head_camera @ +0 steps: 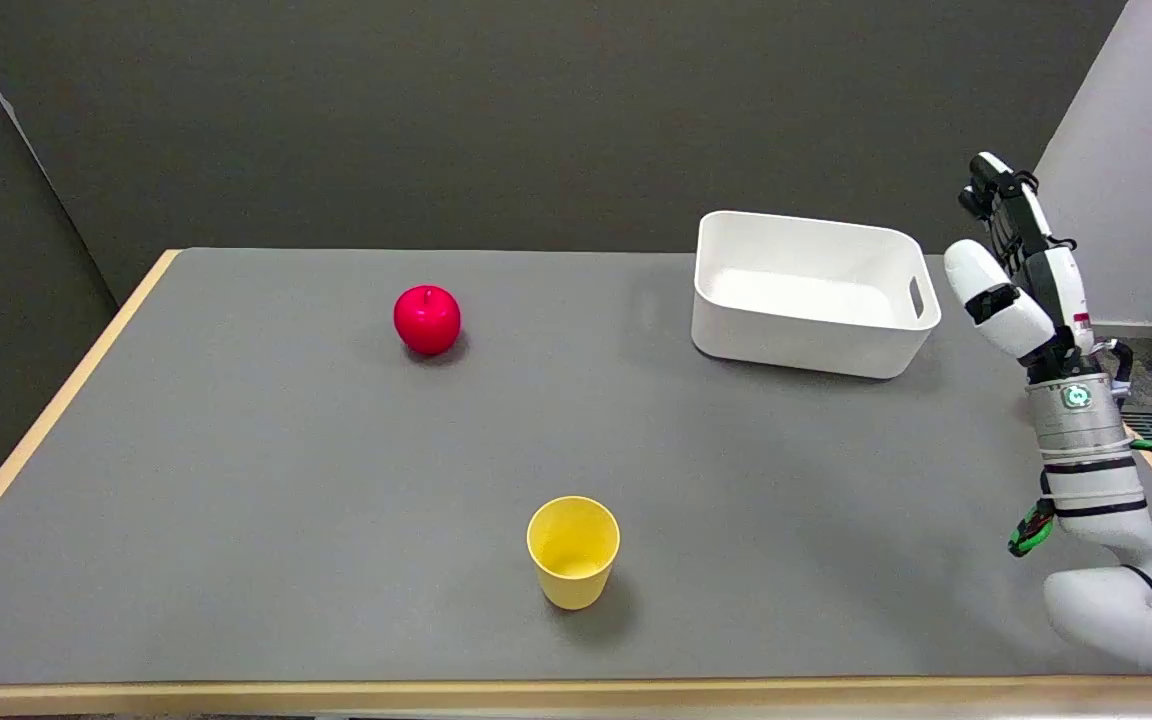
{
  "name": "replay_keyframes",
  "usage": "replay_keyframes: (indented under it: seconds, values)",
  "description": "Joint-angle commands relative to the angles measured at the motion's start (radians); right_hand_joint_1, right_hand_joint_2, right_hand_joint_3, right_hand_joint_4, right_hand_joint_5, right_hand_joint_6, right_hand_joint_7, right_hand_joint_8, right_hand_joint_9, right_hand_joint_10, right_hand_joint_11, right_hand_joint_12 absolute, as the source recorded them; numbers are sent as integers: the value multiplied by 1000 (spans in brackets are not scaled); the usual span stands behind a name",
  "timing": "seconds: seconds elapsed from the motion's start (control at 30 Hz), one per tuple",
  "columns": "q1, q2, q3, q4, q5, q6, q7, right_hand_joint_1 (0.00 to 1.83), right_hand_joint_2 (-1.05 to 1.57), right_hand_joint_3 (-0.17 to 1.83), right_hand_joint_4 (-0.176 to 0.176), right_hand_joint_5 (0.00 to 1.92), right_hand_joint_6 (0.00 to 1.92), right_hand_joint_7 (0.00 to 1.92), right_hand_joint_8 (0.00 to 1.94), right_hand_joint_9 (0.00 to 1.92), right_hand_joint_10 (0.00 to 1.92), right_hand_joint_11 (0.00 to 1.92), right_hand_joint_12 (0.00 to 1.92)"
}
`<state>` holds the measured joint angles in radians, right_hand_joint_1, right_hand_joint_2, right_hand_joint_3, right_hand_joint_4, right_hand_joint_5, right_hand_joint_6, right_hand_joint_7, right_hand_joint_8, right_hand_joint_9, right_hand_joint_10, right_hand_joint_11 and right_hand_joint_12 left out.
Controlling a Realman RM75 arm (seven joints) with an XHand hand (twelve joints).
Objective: Pick up the yellow cup.
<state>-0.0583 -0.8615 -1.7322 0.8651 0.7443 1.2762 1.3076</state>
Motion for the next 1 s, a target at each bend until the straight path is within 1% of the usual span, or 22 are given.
replay_keyframes:
  seconds: [0.03, 0.1, 0.17, 0.23, 0.27, 0.33, 0.37, 0.4, 0.43, 0.47, 0.53, 0.6, 0.67, 0.73, 0.8, 0.83, 0.9, 1.0]
  values:
    - [1, 6, 14, 29, -10, 10, 0, 446, 814, 856, -102, 93, 327, 42, 238, 0, 320, 0, 491]
    - [-1, 14, 30, 39, -30, 14, 1, 446, 814, 856, -103, 93, 327, 43, 238, -1, 319, -1, 490]
    - [-3, 27, 45, 51, -62, 12, 1, 444, 809, 861, -102, 92, 331, 50, 240, -1, 359, -1, 533]
    - [-8, 56, 62, 71, -98, 3, 1, 445, 744, 968, -98, 83, 361, 79, 223, 25, 383, -1, 677]
    - [-13, 77, 67, 84, -111, 0, 1, 440, 732, 993, -91, 99, 379, 112, 240, 55, 450, 5, 792]
    - [-31, 113, 81, 116, -131, -2, 1, 435, 750, 978, -64, 184, 441, 224, 332, 175, 732, 60, 1148]
    - [-55, 140, 96, 142, -140, -4, 1, 498, 755, 961, -45, 244, 525, 278, 374, 294, 873, 193, 1347]
    - [-75, 158, 111, 164, -145, -12, 1, 569, 768, 940, -33, 290, 601, 327, 412, 406, 1009, 320, 1497]
    - [-96, 173, 126, 183, -155, -23, 1, 701, 800, 896, -26, 350, 715, 403, 472, 584, 1228, 523, 1682]
    - [-127, 191, 147, 204, -176, -41, 1, 805, 823, 864, -21, 396, 802, 462, 518, 721, 1391, 673, 1823]
    - [-169, 205, 184, 235, -231, -72, 1, 911, 818, 857, -19, 435, 855, 519, 572, 813, 1429, 690, 1911]
    - [-222, 214, 259, 278, -346, -112, 3, 1007, 790, 905, 3, 478, 922, 626, 738, 889, 1497, 745, 1921]
    - [-272, 205, 317, 319, -429, -133, 14, 1048, 782, 928, 19, 508, 989, 687, 833, 997, 1614, 930, 1921]
    - [-308, 191, 356, 354, -490, -143, 36, 1059, 793, 928, 26, 519, 1032, 707, 873, 1030, 1668, 1005, 1921]
    - [-337, 175, 384, 382, -554, -142, 47, 1094, 782, 973, 30, 536, 1036, 729, 896, 1032, 1728, 1050, 1921]
    - [-354, 166, 396, 397, -608, -138, 47, 1120, 777, 988, 37, 542, 1045, 738, 907, 1036, 1753, 1081, 1921]
    - [-369, 156, 402, 419, -677, -137, 47, 1169, 774, 1001, 52, 549, 1068, 749, 923, 1045, 1788, 1138, 1921]
    - [-380, 141, 390, 449, -771, -139, 47, 1209, 773, 1016, 61, 546, 1061, 742, 911, 1037, 1805, 1154, 1921]
